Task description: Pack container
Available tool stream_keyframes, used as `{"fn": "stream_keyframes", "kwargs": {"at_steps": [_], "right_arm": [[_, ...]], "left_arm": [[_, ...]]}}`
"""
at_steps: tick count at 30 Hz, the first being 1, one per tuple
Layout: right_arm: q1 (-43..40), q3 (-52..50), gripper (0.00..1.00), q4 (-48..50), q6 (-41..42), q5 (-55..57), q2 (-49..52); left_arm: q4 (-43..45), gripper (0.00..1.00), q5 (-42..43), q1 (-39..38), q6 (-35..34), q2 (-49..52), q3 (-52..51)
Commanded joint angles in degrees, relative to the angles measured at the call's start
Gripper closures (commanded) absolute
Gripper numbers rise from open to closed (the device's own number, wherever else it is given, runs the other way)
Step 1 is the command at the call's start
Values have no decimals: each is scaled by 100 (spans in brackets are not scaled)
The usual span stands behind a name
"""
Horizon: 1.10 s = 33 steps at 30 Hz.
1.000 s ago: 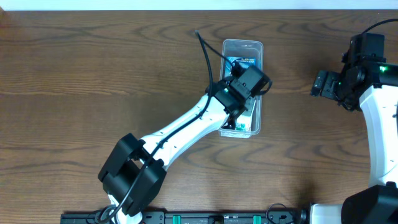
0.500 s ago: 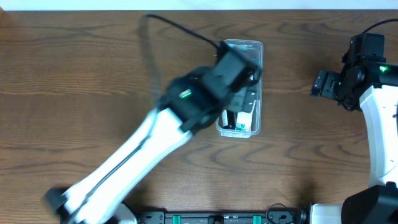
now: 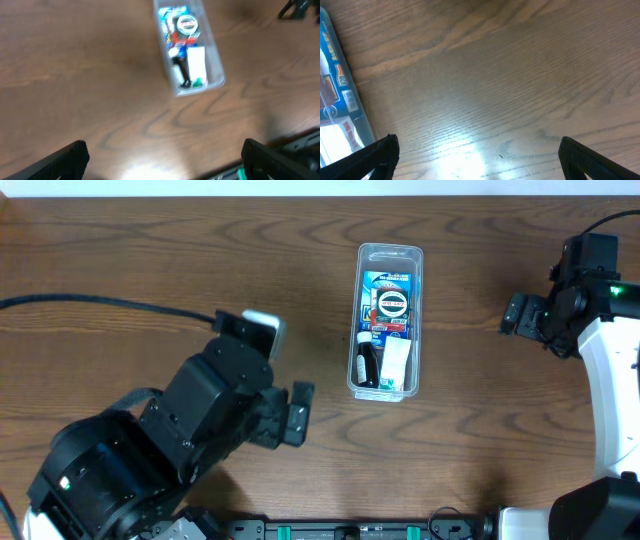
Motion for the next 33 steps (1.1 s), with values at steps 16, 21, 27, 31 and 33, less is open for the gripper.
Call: {"fn": "stream_keyframes", "kwargs": {"at_steps": [16, 21, 27, 31, 33], "right_arm": [[-28, 17, 1, 0, 70, -17, 17], [-28, 17, 1, -2, 70, -17, 17], [-28, 17, 1, 0, 70, -17, 17], [-28, 17, 1, 0, 70, -17, 17], [-28, 17, 1, 0, 70, -17, 17]], "left_arm": [[-129, 2, -31, 7, 212, -70, -933], [1338, 2, -22, 92, 848, -704, -2553], [3679, 2, 195, 1019, 1001, -2157, -5053], [4623, 2, 811, 1838, 1137, -3329, -6529], [5038, 2, 1095, 2210, 1294, -3928, -7141]]}}
